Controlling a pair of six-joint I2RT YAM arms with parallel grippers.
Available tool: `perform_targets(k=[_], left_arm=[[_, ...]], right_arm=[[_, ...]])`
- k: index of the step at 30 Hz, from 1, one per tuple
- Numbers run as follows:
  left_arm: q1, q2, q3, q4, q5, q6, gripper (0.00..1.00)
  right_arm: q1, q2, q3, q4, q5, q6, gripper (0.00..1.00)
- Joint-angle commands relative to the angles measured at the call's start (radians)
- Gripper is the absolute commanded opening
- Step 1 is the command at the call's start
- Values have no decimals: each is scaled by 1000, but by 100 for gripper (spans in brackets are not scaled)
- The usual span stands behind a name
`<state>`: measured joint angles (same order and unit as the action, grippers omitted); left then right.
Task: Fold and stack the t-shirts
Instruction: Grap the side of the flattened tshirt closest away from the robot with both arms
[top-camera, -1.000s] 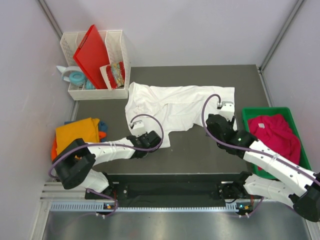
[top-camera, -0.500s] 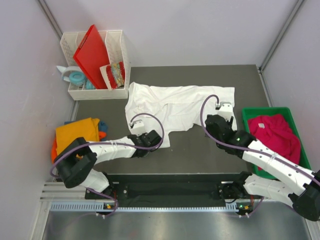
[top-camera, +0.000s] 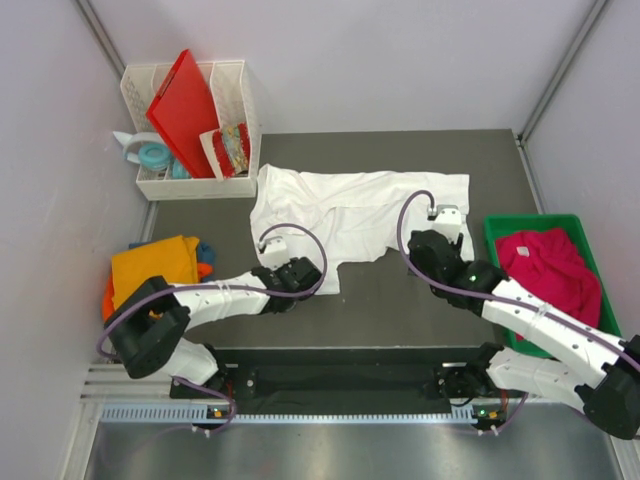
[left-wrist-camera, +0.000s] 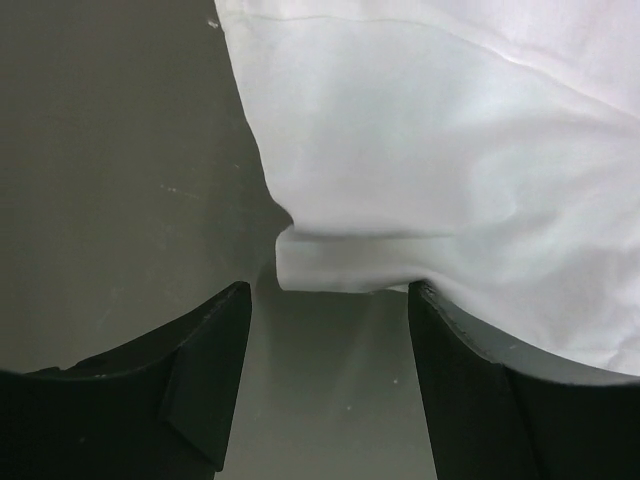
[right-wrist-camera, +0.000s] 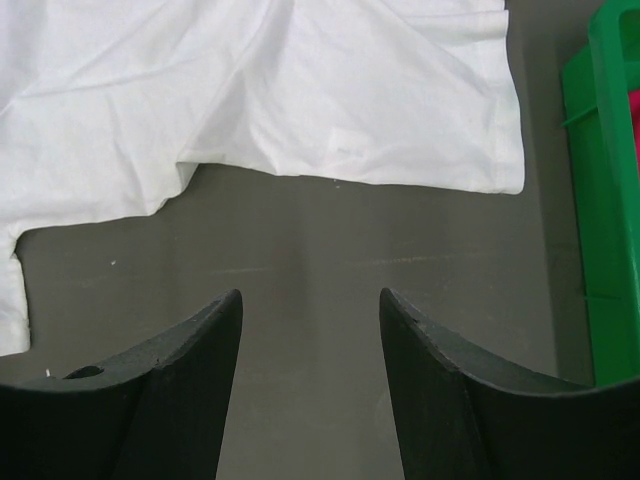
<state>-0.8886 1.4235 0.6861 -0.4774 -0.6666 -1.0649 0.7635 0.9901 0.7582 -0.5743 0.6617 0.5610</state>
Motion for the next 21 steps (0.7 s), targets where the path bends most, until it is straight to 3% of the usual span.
perform_targets(k=[1,10,15,17,18,21], left_arm=[[30,29,-10,71,-27,43,68],[108,43,-17,227,-10,174,68],[128,91,-7,270,10,203,64],[128,109,-11,293,12,212,51],[128,129,-16,350,27,233,37],[128,143,-13,362,18,244,31]], right_arm=[[-6,4,0,22,-8,4,57],[-6,13,-8,13,-28,14,57],[-6,18,-10,5,-31,16,57],[-6,15,-13,4,-33,13,57],[-6,10,-19,2,-31,8,57],[-6,13,-19,1,-34,8,57]])
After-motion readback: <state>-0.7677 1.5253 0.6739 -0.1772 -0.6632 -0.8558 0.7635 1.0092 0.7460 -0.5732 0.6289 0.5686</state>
